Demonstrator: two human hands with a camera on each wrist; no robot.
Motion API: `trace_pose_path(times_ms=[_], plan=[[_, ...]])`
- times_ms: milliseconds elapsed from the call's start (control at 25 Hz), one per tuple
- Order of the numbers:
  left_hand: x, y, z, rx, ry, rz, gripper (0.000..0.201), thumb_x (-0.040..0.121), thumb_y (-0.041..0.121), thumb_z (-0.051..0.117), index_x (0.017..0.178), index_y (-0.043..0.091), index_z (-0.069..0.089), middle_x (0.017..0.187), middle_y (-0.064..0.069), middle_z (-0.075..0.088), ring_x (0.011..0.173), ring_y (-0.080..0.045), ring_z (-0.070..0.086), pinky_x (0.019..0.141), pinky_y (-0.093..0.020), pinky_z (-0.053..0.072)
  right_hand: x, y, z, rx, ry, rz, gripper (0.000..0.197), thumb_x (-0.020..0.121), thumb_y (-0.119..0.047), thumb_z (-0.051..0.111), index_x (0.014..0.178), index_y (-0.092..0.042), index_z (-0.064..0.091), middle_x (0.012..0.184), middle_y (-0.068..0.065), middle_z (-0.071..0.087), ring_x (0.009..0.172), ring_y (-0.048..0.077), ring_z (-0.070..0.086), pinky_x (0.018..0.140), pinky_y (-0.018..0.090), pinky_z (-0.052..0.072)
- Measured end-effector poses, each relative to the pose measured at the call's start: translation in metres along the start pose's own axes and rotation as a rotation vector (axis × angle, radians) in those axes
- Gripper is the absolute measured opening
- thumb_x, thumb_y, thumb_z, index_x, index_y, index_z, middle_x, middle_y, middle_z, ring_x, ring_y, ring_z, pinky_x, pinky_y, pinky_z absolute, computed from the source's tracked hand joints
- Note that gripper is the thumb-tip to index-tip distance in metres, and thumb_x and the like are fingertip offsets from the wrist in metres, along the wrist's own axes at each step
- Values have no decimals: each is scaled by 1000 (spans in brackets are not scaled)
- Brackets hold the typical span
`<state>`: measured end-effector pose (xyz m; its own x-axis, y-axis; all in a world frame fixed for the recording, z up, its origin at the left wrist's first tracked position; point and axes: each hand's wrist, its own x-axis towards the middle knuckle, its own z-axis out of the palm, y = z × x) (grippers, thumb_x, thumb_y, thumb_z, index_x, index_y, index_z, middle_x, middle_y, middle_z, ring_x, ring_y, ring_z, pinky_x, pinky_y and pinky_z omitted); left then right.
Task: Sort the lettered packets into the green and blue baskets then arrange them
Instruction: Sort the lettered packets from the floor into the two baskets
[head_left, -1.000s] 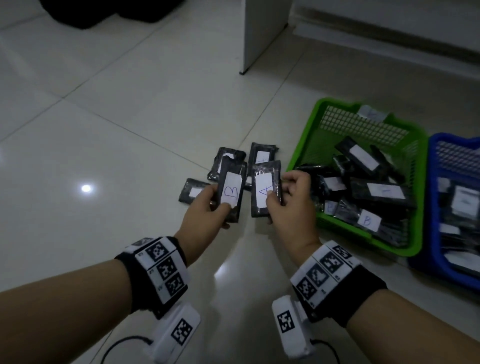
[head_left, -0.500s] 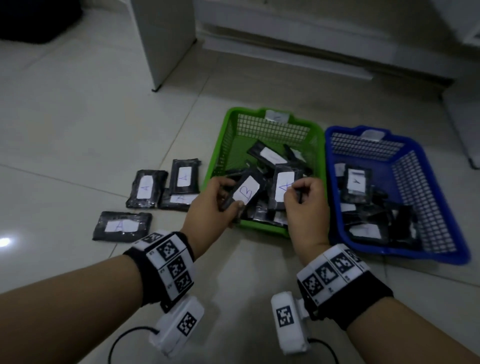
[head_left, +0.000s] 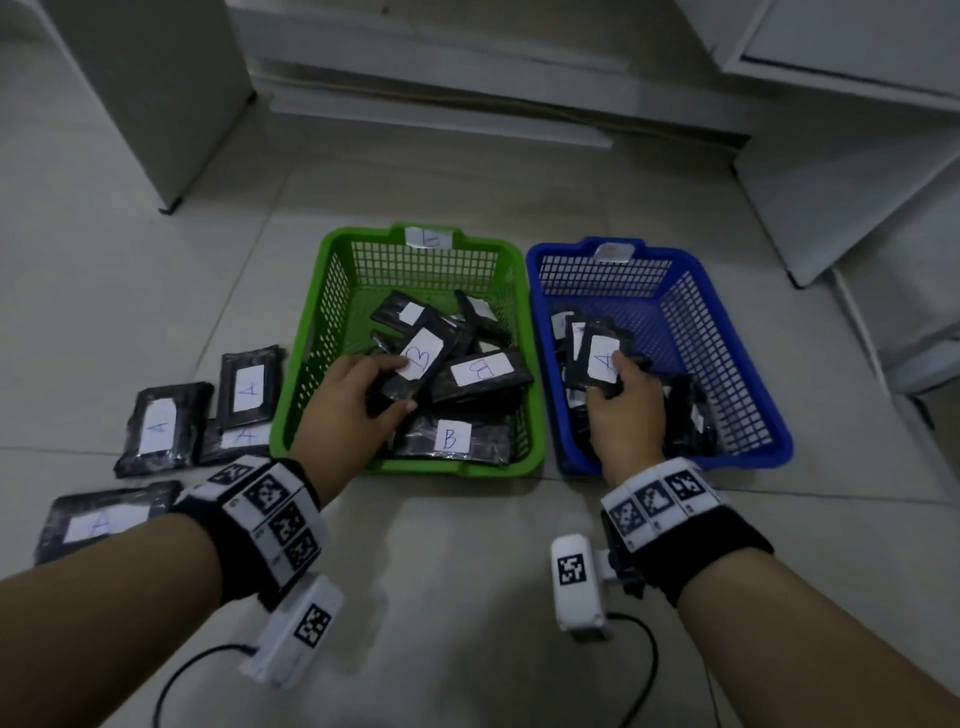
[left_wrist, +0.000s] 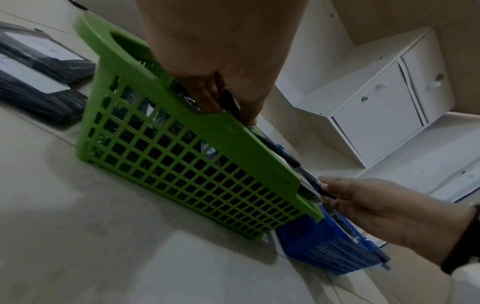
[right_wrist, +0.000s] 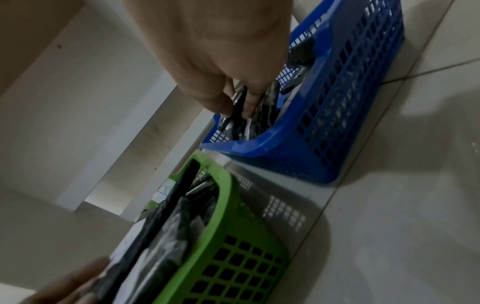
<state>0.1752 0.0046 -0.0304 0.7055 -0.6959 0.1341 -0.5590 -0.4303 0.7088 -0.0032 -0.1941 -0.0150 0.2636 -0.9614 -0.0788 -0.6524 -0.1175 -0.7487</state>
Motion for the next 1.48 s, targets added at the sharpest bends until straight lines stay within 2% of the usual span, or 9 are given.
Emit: trace_pose_path(times_ms=[200,320,440,600,760,1000,1120,1240,1480], plan=[[-2,-1,2,76,-55,38,52,83,30,68,133,24,53,116,-3,45,103,-9,45,99,-17,33,-13,-12,1,-303,51,-58,46,89,-19,54,135,-24,52,146,9,30,129,33,28,107,40,30],[-11,-9,-13,46,11,69,34,83,21,68,117,21,63,104,3,44,92,-10,50,89,-20,44,-35,-29,17,-247,65,-189,40,85,-17,57,122,-30,61,135,5,39,123,29,31,104,41,34],[-27,-28,-38,73,71,54,21,82,10,65,101,18,66,98,3,46,82,-8,49,75,-13,38,-70,-51,45,-151,-78,-403,34,81,-16,61,111,-32,65,122,0,46,118,22,35,101,35,38],[-57,-73,-79,80,187,-124,25,80,3,63,100,18,67,100,1,48,81,-7,51,78,-14,50,-122,-77,92,-95,-343,-641,35,79,-18,63,112,-30,65,118,-3,48,117,17,37,101,32,39],[-85,-134,-117,186,234,-414,36,70,22,57,105,18,67,109,-7,55,101,-28,56,90,-43,50,-167,-99,138,-71,-549,-811,36,81,-7,57,113,-21,64,114,-3,52,114,13,38,97,19,32],[-110,-200,-147,322,-140,-507,75,69,28,78,135,15,47,141,-7,45,128,-29,44,110,-41,35,-200,-120,211,-274,-734,-853,41,90,-3,44,129,-13,51,129,6,46,126,20,38,106,28,36],[-119,-210,-147,285,-95,-517,78,60,30,83,131,19,51,131,-6,47,117,-30,47,103,-41,40,-200,-121,233,-491,-689,-737,47,88,-3,45,133,-16,43,140,10,28,136,26,24,100,33,38],[-124,-204,-150,216,-34,-538,74,54,28,87,120,23,55,116,-2,41,102,-21,47,92,-32,43,-196,-117,248,-596,-656,-669,58,85,3,45,138,-19,37,151,14,9,143,33,10,115,43,25],[-129,-195,-161,-170,-1,-620,55,62,24,86,109,25,58,102,6,64,89,-12,59,80,-28,48,-201,-104,249,-588,-578,-760,61,85,9,46,136,-25,41,155,19,-1,142,38,14,115,43,28]])
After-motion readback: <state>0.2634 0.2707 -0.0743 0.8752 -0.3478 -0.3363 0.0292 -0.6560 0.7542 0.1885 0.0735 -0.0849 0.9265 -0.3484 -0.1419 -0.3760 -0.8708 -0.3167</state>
